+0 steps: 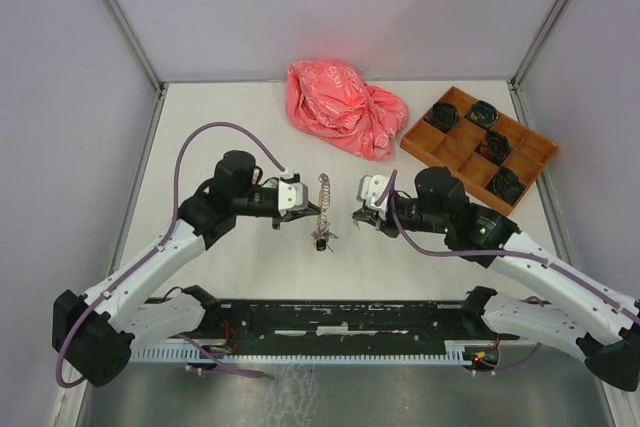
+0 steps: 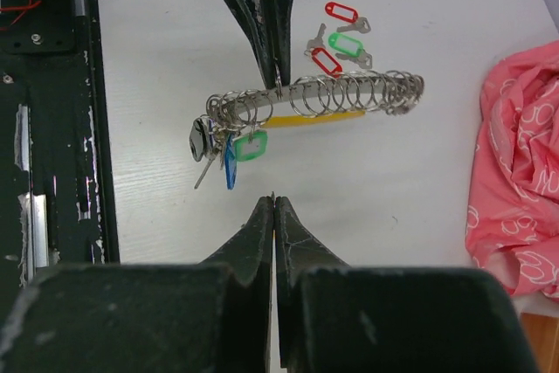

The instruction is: Put the keys on the keyring

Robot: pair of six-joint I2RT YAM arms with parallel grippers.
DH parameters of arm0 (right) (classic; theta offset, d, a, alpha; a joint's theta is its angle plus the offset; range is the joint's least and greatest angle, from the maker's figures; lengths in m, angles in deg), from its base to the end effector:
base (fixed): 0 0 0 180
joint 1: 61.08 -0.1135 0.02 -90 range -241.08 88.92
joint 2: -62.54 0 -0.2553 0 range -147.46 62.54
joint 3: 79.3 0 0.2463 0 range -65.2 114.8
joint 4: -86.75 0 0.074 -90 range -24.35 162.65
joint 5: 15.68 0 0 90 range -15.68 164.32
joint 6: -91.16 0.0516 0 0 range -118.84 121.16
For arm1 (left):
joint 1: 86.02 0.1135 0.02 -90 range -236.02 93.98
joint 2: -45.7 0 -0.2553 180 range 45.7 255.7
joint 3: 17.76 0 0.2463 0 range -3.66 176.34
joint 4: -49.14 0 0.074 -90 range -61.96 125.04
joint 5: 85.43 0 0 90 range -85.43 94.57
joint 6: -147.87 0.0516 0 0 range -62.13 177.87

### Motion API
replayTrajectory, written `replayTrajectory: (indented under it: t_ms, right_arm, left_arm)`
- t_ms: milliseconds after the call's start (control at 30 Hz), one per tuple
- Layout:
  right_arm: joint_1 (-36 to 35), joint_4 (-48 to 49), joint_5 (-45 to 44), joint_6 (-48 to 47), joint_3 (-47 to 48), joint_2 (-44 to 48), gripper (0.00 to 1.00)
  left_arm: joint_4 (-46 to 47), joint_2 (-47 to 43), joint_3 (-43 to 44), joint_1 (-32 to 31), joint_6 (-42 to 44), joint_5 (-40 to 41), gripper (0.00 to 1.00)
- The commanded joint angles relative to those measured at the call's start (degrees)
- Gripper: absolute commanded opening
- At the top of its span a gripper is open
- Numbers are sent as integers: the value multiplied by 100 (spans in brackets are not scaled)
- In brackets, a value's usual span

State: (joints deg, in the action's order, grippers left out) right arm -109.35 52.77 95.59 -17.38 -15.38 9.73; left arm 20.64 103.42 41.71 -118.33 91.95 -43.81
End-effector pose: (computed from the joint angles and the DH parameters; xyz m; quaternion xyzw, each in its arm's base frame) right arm 0.1324 0.1765 0.3169 -0.5361 0.6275 0.2880 0.4857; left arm 0.1708 -0.1537 0.2881 0.6051 0.5323 -0.3415 0.4836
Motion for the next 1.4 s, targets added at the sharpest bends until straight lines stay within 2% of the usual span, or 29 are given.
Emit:
replayTrajectory:
  t_ms: [0,367,633,833,1367]
  right_arm:
    - [-24,195,466,-581,277,-118,1]
    - [-88,1194,596,-690,-137,-133,1]
    - [-290,1254,457,-1024,-223,-328,1]
    - [-388,1190,347,-1149,-250,-568,1]
    - [-480,1488,15,-1227,-491,-524,1]
  left_arm:
    - [-118,163,505,-342,1105,87,3]
    - [192,-177,98,-638,1224,577,3]
    - [515,-291,-206,-765,916,900,3]
    - [785,-251,-350,-776,550,787,3]
    - [782,-157,-353,-839,485,745,3]
